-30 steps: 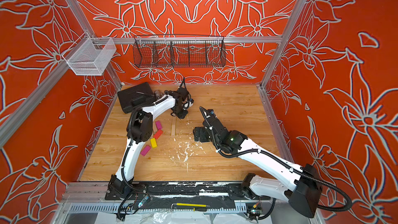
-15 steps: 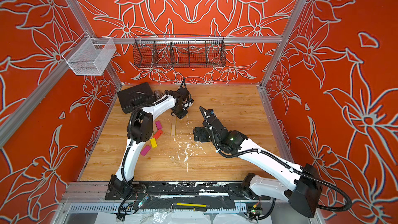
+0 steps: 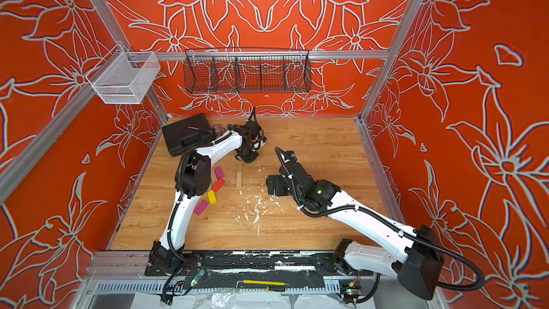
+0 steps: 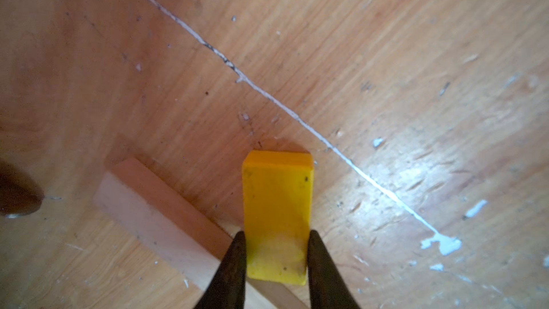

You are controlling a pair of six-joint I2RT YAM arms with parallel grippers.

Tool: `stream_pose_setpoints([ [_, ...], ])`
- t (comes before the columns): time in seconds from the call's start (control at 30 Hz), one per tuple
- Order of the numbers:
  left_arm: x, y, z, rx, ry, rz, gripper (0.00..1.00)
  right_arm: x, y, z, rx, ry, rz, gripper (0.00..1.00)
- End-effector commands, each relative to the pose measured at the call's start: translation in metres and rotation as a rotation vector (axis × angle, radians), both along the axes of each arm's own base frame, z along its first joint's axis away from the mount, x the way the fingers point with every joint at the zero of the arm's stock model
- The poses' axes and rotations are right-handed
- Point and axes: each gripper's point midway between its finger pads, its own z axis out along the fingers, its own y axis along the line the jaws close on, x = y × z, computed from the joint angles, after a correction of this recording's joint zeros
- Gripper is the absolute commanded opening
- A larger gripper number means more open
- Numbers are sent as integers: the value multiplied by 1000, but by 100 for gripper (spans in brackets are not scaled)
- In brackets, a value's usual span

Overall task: Assemble the letter k with building blocks
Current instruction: Assemble the building block at the center of the board.

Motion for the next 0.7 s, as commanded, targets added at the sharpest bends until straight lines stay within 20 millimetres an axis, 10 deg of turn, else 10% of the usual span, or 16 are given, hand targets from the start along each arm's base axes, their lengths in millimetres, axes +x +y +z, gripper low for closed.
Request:
stream_pose_setpoints([
  [0.0, -4, 0, -1, 16, 17, -6, 31, -1, 0, -4, 0, 14, -15, 93],
  [0.67, -3, 2, 0, 19, 10, 3, 34, -1, 4, -7, 3, 27, -5, 93],
])
